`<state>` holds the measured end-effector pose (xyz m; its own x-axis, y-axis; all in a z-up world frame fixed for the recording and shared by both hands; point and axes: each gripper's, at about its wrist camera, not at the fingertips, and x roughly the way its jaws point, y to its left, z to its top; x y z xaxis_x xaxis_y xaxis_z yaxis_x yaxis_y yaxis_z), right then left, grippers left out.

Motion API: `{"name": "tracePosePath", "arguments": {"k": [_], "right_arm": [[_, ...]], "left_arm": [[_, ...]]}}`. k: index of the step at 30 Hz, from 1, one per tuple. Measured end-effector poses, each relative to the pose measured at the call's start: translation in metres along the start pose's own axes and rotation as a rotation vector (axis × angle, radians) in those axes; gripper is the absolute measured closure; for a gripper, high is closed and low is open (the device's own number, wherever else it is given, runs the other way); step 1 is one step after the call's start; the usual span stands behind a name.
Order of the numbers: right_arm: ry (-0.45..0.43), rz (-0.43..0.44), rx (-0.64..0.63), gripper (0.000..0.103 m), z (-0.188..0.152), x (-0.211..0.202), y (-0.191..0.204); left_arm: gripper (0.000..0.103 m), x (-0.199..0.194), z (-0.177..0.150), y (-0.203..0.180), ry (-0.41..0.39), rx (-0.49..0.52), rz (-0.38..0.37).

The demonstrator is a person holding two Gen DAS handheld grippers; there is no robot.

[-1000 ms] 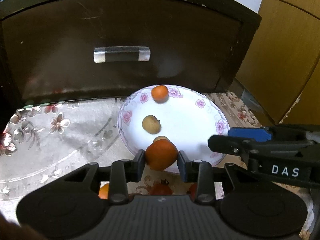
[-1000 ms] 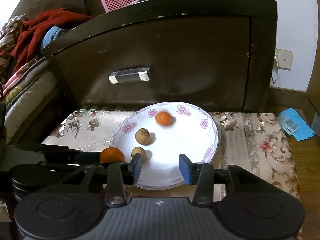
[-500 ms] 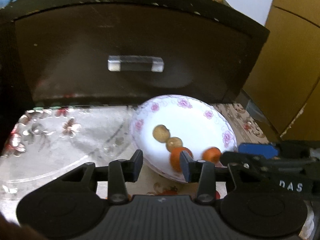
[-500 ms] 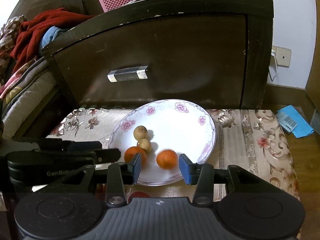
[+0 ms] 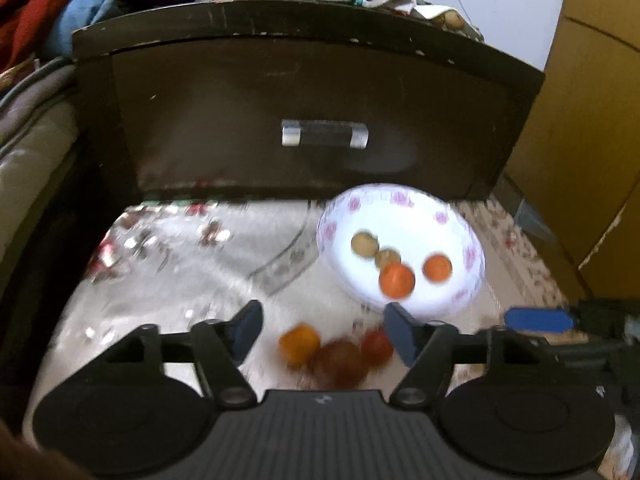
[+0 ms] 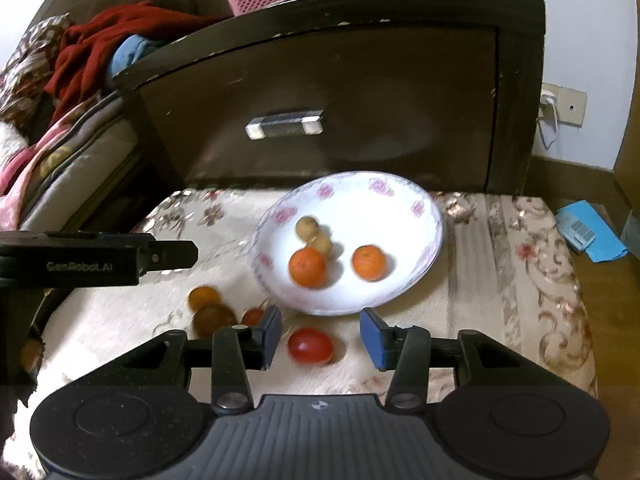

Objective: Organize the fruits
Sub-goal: 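Grasp the dark brown tomato with the left gripper while the right gripper grasps a red tomato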

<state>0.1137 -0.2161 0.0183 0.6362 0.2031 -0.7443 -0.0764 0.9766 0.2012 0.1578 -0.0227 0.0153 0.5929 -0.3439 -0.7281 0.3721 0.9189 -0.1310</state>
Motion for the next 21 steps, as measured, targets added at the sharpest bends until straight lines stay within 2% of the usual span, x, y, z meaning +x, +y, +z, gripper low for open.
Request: {"name": "tracePosePath", "arguments": {"k": [3,11,21], "right_arm": [[0.028,0.012,-0.034,0.059,-0.005,0.005,0.009],[0.074,0.012,-0.05,0.059,-0.012,0.028,0.006],[0.08,0.036,-0.078,0.057,-0.014,0.048,0.009]], "left_arm": [[0.025,-0.001,-0.014,-0.003,0.023,0.044,0.017],[0.025,0.011,-0.032,-0.011,0.077,0.124,-0.035],[0.025,0.026,-0.036,-0.015,0.062,0.17,-0.077]]}}
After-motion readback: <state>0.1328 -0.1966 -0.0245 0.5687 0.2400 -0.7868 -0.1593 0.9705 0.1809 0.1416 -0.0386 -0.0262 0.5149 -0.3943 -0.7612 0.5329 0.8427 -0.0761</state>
